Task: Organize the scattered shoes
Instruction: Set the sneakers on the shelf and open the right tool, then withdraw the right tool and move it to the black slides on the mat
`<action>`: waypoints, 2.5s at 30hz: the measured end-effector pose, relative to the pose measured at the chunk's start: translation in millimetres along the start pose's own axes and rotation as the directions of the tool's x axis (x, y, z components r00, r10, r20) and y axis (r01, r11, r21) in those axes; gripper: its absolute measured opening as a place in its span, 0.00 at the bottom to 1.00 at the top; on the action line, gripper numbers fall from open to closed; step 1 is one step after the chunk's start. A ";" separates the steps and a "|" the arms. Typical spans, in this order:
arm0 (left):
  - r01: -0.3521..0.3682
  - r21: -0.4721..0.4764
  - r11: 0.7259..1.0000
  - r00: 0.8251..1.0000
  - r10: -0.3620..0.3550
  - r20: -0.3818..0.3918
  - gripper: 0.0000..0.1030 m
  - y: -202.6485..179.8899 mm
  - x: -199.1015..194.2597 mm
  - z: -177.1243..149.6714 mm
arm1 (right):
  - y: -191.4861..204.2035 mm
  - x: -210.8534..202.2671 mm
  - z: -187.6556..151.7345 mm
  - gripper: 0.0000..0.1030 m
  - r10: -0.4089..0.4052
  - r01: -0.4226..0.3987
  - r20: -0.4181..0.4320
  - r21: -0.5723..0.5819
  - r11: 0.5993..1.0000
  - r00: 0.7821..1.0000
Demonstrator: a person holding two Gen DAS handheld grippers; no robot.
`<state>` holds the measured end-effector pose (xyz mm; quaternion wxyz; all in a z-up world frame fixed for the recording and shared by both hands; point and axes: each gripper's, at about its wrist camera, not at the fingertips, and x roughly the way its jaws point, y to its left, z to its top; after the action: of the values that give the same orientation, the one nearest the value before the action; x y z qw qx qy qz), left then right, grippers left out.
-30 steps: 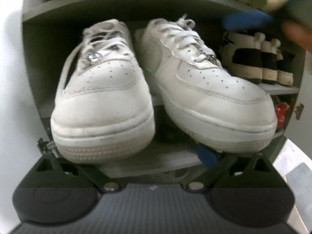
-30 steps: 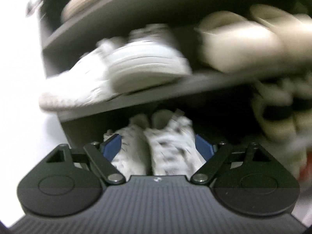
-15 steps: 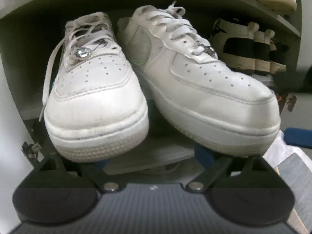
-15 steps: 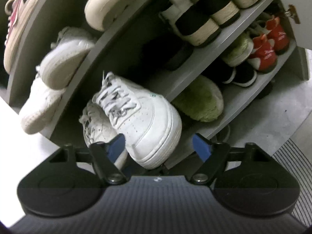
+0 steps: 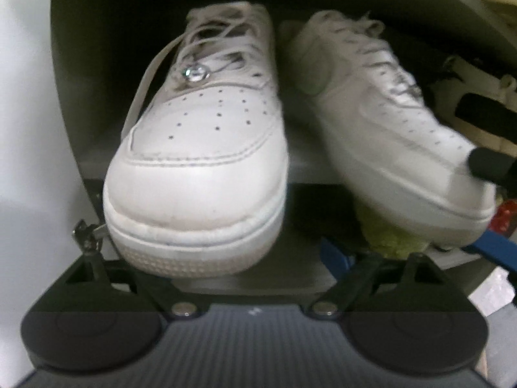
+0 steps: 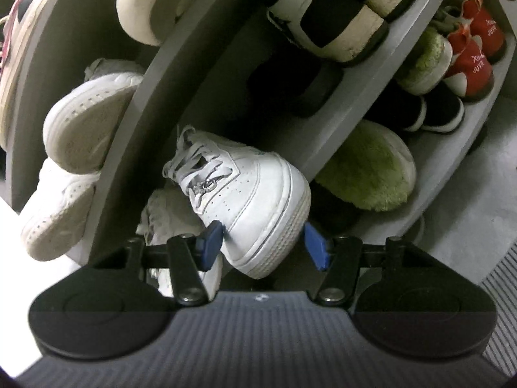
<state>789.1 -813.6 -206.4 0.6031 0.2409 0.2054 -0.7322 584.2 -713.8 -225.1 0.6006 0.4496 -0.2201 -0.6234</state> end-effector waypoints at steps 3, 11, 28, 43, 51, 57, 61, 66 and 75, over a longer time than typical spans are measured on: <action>0.003 0.017 1.000 1.000 -0.003 0.006 0.90 3.7 -9.6 -7.4 | 2.2 -3.1 -1.6 0.59 0.001 0.000 0.009 -0.038 0.999 1.000; 0.028 0.061 0.998 0.999 -0.030 0.032 0.92 20.1 -52.8 -30.9 | 38.1 -20.4 -1.8 0.59 -0.094 0.109 0.055 -0.408 0.906 0.994; 0.002 0.062 0.998 0.996 -0.008 0.091 0.59 14.3 -68.9 3.1 | 57.3 -6.6 -21.4 0.31 -0.138 0.192 0.141 -0.521 0.831 0.980; 0.063 0.136 0.989 0.998 -0.065 0.010 0.72 -17.8 -107.3 37.9 | 30.8 -38.2 10.8 0.31 -0.116 0.186 0.204 -0.365 0.912 0.972; 0.211 0.093 0.973 0.975 -0.216 0.053 0.96 -86.0 -178.9 44.9 | -36.1 -116.2 26.1 0.32 -0.182 0.291 0.314 -0.346 0.892 0.932; 0.304 0.141 0.942 0.947 -0.315 0.063 0.99 -139.9 -193.8 9.6 | -122.2 -210.8 19.4 0.32 -0.420 0.536 0.362 -0.327 0.778 0.832; 0.312 0.281 0.908 0.930 -0.352 0.105 0.99 -175.6 -176.7 -29.3 | -195.5 -283.2 -14.0 0.32 -0.665 0.720 0.276 -0.272 0.639 0.694; 0.319 0.382 0.867 0.927 -0.369 0.065 0.98 -206.3 -151.7 -57.2 | -265.8 -380.2 -60.9 0.32 -0.893 0.899 0.146 0.045 0.436 0.425; 0.460 0.572 0.679 0.837 -0.547 -0.023 0.98 -231.3 -149.7 -95.1 | -285.5 -492.3 -116.4 0.33 -0.967 0.960 0.168 0.173 0.220 0.191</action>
<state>595.4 -596.4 -190.2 0.2945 0.2839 -0.0041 -0.9125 461.1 -164.9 -369.9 0.0409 0.4180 0.0293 -0.9071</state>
